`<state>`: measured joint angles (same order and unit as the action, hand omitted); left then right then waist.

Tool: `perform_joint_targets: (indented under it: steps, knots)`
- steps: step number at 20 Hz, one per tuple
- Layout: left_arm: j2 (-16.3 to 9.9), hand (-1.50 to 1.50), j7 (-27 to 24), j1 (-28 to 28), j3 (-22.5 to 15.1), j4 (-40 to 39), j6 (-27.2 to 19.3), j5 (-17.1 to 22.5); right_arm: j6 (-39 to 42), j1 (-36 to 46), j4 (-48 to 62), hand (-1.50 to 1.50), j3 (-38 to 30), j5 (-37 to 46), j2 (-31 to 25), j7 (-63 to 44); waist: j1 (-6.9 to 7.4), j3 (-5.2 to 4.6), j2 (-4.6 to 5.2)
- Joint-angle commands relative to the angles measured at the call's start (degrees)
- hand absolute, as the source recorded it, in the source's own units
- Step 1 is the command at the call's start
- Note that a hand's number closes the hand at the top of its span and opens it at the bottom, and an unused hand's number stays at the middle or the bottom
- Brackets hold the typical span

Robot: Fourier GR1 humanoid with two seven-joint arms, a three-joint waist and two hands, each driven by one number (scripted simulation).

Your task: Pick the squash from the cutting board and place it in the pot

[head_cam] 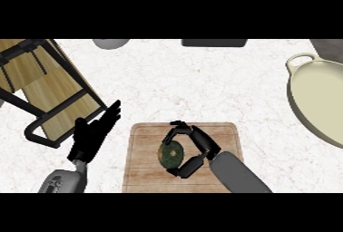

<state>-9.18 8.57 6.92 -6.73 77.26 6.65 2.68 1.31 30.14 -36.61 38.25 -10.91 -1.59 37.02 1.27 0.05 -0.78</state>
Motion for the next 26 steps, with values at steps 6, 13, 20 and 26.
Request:
perform_joint_targets:
  steps: [6, 13, 20, 26]
  knots:
    - [-1.7, 0.0, -0.6, -4.0, 4.6, 0.3, -3.3, 0.8, -7.1, -13.6, 4.8, 1.5, -22.6, -13.5, -25.4, 6.4, -12.26, 0.11, -0.12]
    - [0.0, 0.0, -0.6, -3.9, 2.6, 1.6, -2.9, 0.4, 2.3, -25.3, 11.4, 1.5, -37.2, -23.7, -44.5, 15.7, -6.31, 0.16, 0.63]
    - [-0.3, 0.0, 3.4, -2.8, 0.2, 5.9, -1.1, -0.6, 1.2, -32.1, 17.1, 1.5, -41.2, -23.3, -50.2, 22.4, -1.82, 0.0, 0.65]
    - [0.9, 0.0, -1.5, -3.1, 0.2, 0.4, -0.2, -1.8, -7.2, -30.4, 10.1, 1.5, -41.0, -20.9, -54.5, 16.2, -1.66, -0.17, 0.71]
